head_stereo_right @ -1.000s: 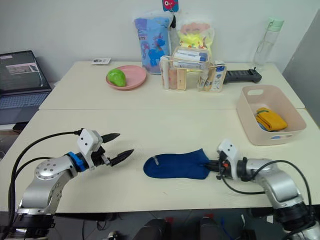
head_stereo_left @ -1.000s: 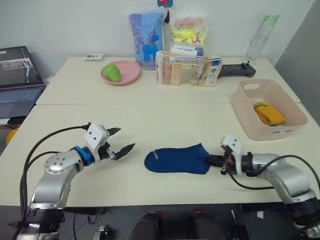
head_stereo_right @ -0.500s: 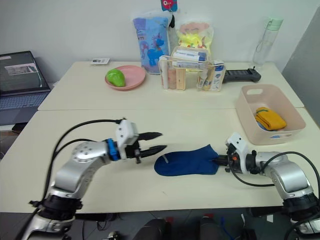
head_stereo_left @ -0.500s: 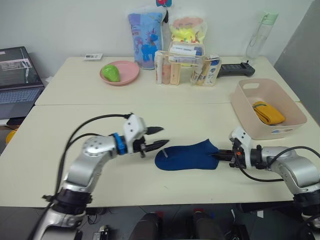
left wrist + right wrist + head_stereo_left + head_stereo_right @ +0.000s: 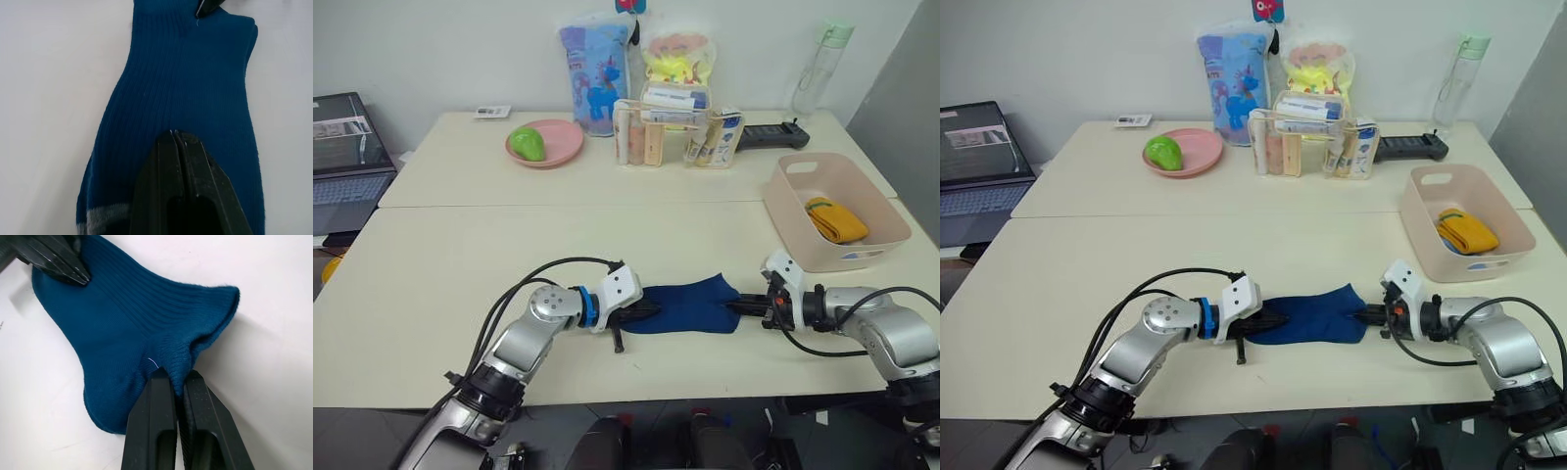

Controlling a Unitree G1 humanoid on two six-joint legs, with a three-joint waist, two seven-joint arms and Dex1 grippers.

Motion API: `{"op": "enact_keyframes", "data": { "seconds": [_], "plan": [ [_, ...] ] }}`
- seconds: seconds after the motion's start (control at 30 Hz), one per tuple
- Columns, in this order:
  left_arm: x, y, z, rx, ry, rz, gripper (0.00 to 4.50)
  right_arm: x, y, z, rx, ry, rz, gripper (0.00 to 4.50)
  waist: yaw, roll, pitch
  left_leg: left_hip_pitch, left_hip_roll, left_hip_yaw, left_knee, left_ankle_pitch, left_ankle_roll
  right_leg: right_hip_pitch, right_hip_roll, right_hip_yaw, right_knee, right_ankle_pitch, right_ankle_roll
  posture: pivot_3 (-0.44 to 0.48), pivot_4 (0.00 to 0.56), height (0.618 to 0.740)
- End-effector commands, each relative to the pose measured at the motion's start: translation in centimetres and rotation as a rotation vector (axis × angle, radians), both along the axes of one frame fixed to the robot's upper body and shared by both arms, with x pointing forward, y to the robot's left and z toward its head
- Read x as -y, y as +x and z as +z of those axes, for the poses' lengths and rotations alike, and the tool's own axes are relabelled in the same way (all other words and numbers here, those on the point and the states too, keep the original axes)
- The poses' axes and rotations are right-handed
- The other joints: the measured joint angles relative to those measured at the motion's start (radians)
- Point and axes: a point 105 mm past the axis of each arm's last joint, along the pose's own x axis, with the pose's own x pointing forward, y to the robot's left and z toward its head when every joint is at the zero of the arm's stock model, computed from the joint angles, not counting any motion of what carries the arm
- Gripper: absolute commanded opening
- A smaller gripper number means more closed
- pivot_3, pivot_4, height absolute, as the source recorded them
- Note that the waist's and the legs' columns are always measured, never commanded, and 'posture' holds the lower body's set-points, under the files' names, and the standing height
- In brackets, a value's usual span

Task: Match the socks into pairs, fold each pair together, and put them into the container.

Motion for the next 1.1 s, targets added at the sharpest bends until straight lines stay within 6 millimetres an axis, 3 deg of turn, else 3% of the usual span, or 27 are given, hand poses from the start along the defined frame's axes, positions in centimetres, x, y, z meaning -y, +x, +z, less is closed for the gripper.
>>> {"op": "enact_keyframes", "data": {
  "seconds": [0.03, 0.43, 0.53, 0.67, 0.8, 0.97, 1.1],
  "plan": [
    [0.9, 0.0, 0.6, 0.017, -0.026, -0.033, 0.03, -0.5, 0.1, 1.7, 0.051, 0.019, 0.026, 0.00, 0.000, 0.000, 0.000, 0.000, 0.000, 0.000, 0.000, 0.000, 0.000, 0.000, 0.000, 0.000, 0.000, 0.000, 0.000, 0.000, 0.150, 0.740],
    [2.4, -0.1, 1.5, 0.026, -0.057, -0.072, 0.03, -0.5, 0.0, 1.5, 0.053, 0.008, 0.027, 0.00, 0.000, 0.000, 0.000, 0.000, 0.000, 0.000, 0.000, 0.000, 0.000, 0.000, 0.000, 0.000, 0.000, 0.000, 0.000, 0.000, 0.150, 0.740],
    [2.5, 0.0, 1.1, 0.030, -0.037, -0.072, 0.03, -0.5, -0.1, 1.6, 0.053, 0.009, 0.028, 0.00, 0.000, 0.000, 0.000, 0.000, 0.000, 0.000, 0.000, 0.000, 0.000, 0.000, 0.000, 0.000, 0.000, 0.000, 0.000, 0.000, 0.150, 0.740],
    [1.7, 0.1, -1.0, 0.011, 0.054, -0.050, 0.03, -0.4, 0.1, 1.9, 0.059, 0.016, 0.021, 0.00, 0.000, 0.000, 0.000, 0.000, 0.000, 0.000, 0.000, 0.000, 0.000, 0.000, 0.000, 0.000, 0.000, 0.000, 0.000, 0.000, 0.150, 0.740],
    [1.4, 0.1, -1.3, -0.004, 0.056, -0.026, 0.03, -0.9, -0.2, 3.0, 0.037, 0.092, 0.029, 0.00, 0.000, 0.000, 0.000, 0.000, 0.000, 0.000, 0.000, 0.000, 0.000, 0.000, 0.000, 0.000, 0.000, 0.000, 0.000, 0.000, 0.150, 0.740],
    [1.3, 0.1, -1.3, -0.005, 0.050, -0.023, 0.03, -4.5, -2.1, 6.3, -0.027, 0.362, 0.181, 0.00, -0.001, 0.000, 0.000, 0.000, 0.000, 0.000, 0.000, 0.000, 0.000, 0.000, 0.000, 0.000, 0.000, 0.000, 0.000, 0.000, 0.150, 0.740],
    [1.2, 0.4, -1.3, -0.006, 0.040, -0.012, 0.03, -7.5, -2.6, 6.6, -0.069, 0.446, 0.233, 0.00, -0.001, 0.000, 0.000, 0.000, 0.000, -0.001, 0.000, 0.000, 0.000, 0.000, 0.000, 0.000, 0.000, 0.000, 0.000, 0.000, 0.150, 0.740]
  ]
}}
